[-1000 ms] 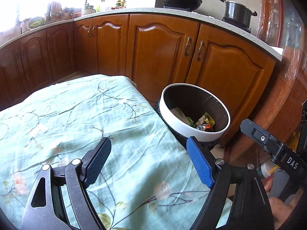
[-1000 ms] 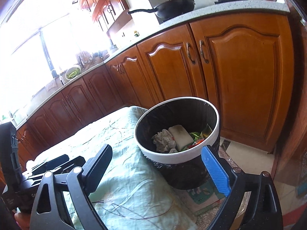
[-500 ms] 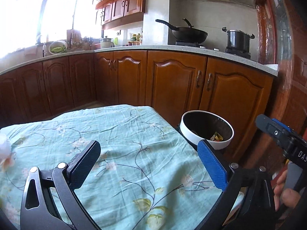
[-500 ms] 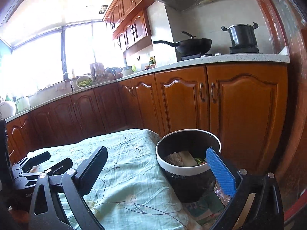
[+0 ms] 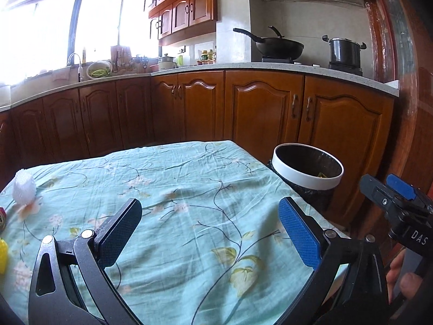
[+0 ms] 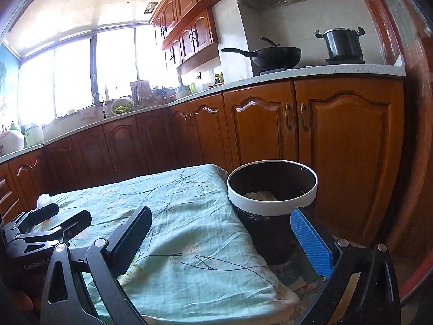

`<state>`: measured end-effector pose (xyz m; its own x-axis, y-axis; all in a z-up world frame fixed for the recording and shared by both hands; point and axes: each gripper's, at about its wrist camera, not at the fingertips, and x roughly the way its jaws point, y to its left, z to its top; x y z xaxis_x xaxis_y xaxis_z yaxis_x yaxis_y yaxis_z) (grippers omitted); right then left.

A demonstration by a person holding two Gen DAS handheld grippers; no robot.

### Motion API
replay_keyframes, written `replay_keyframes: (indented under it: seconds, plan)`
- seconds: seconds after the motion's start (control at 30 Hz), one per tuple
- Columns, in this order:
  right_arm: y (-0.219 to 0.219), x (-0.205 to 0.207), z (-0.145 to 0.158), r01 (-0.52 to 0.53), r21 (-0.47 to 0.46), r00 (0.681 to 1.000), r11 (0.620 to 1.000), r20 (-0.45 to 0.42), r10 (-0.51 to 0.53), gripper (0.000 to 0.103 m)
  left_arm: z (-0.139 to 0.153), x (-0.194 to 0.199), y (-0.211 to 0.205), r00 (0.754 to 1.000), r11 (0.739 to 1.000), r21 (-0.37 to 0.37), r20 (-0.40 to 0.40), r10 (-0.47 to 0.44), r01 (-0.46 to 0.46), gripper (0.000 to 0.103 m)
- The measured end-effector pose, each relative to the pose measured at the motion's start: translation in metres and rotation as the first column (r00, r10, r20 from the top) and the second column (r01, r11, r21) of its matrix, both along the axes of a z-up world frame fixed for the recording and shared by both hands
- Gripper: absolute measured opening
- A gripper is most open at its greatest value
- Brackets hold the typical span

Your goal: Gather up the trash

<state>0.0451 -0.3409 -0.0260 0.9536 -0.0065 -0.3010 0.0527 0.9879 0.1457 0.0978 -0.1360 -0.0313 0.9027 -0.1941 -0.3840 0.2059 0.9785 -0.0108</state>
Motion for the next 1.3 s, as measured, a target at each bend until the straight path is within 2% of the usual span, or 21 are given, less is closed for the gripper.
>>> replay_keyframes:
  seconds: [0.5,1.3]
  plan:
    - [0.011,-0.004,0.0,-0.023,-0.004,1.0,1.0,-0.001,0.023,0.103,0.004,-0.015,0.004,0.999,0.999,0.008,0.017,0.035,-0.035,0.103]
    - [0.012,-0.008,0.004,-0.036,0.014,0.999,0.999,-0.004,0.036,0.103,0.005,-0.019,-0.002,0.999,0.999,0.018,0.023,0.034,-0.035,0.103]
